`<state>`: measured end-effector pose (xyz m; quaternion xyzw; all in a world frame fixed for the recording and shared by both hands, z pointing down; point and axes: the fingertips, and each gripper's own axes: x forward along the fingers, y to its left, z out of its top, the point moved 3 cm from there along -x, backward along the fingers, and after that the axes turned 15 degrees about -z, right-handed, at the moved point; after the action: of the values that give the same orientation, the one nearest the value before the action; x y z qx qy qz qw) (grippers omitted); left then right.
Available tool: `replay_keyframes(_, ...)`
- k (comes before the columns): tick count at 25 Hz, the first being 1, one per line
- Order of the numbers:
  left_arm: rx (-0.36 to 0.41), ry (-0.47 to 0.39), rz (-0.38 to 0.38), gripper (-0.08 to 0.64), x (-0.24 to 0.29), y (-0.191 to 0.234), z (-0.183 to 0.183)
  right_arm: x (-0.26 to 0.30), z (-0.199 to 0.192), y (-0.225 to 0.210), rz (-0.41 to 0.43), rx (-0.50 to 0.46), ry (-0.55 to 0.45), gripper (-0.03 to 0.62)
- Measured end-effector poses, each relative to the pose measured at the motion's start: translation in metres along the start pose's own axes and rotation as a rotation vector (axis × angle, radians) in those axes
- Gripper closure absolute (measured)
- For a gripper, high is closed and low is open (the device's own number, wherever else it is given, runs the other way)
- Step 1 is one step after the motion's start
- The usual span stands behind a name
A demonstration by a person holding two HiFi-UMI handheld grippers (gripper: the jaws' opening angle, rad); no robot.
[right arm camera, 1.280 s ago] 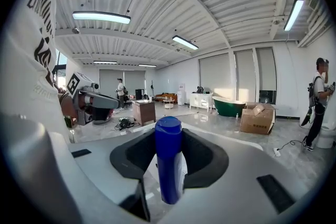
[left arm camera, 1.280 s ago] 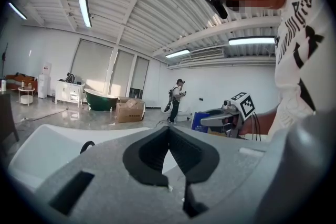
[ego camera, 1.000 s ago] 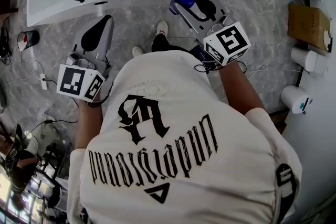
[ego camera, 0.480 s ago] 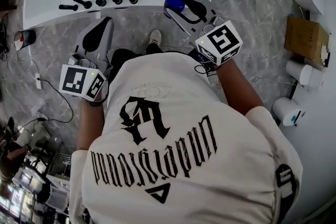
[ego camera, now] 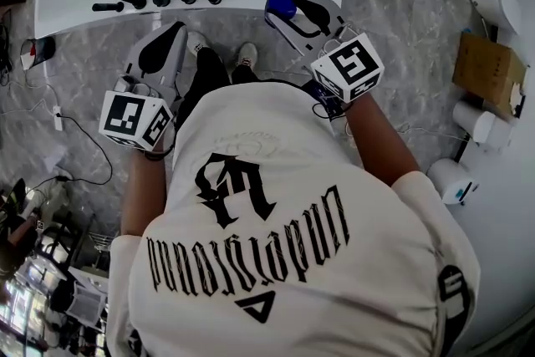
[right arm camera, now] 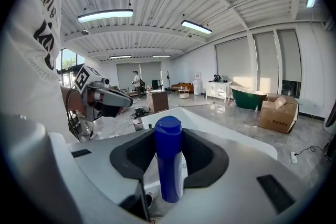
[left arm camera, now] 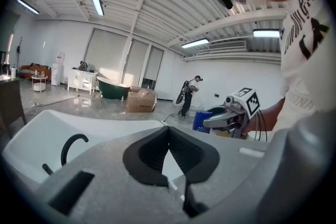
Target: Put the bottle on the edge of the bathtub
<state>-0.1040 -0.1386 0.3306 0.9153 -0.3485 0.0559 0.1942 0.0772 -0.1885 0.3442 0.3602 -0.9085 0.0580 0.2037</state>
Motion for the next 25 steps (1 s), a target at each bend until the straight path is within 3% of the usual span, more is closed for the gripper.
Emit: replay_keyframes(25,-0.084,0.132,-0.082,0.545,0.043,0.066,-0.041,0.084,-0.056,-0.013,0.016,-0.026,0.152,0.439)
